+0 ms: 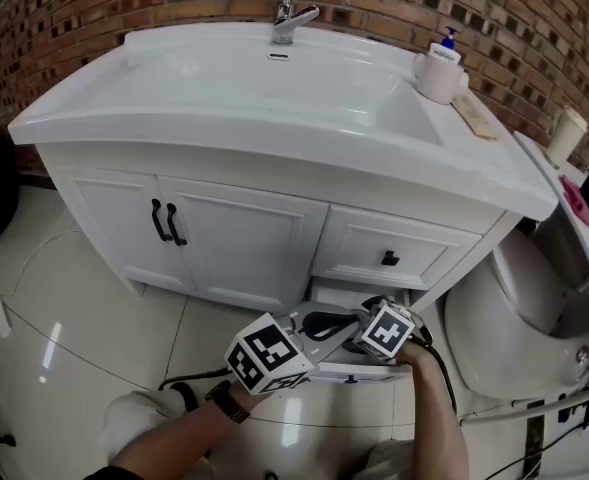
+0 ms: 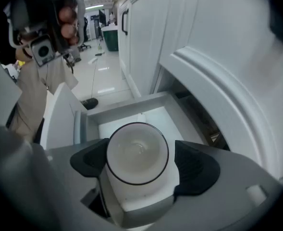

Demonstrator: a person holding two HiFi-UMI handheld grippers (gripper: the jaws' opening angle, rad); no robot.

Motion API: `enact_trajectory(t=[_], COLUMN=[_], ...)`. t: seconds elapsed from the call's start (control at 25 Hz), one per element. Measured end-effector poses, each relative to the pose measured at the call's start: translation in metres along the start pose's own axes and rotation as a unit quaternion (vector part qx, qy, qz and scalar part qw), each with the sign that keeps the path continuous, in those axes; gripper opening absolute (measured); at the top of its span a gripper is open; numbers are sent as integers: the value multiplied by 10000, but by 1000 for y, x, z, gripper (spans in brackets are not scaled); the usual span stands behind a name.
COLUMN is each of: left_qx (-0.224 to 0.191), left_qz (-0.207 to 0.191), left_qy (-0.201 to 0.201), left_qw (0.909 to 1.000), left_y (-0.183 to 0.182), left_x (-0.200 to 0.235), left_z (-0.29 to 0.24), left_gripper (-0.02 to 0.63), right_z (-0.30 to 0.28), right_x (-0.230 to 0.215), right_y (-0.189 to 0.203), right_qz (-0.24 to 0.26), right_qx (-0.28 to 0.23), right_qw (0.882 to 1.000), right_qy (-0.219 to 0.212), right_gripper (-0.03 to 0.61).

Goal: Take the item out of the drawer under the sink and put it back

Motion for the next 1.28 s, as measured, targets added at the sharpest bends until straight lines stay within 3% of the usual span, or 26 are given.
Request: enact_trajectory(t=[0.12,0.24,0.32,0.44,0.6,0.8,0.92,1.28], left_qx=[18,29,18,-14,-118,-285,-352,-219], left_qz=[23,64,73,59,135,268,302,10], left_qy=[-17,-66,-103,-164,-289,-376,-370,-197], left_qw=[10000,10000,9999,9998,9994,9985,9982,9996], left_y=[1,1,0,-4,-8,-14,-16,-12], left_x=[1,3,5,7,8,-3,-11,-32], left_z=[1,5,8,13,17,17,15,7], left_gripper=[14,14,14,14,14,14,14,14], right_z=[-13,0,21,68,127,178,191,201], right_x=[1,-1,-5,-10,-8,8,17,29], right_y=[11,18,15,1,-6,-6,-3,13], right_qz=[217,-38,-163,-502,-690,-602,-664,-630], right_qx=[593,690,284,-892,-2384,-3565,-3866,-3882], right_qw=[9980,9976,9992,9927,9631,9258,9142,9125], right_qy=[-9,45,240,638,1043,1102,1012,1128], right_gripper=[403,402,402,402,402,402,402,400])
Point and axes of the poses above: the fingertips, and each gripper's own axes: z backward along the fingers, x to its left, y out of its underside, the point moved 2 cm from there along z, backward along the fingers, and after that the axes turned 1 degree about -y, right-handed, at the moved point
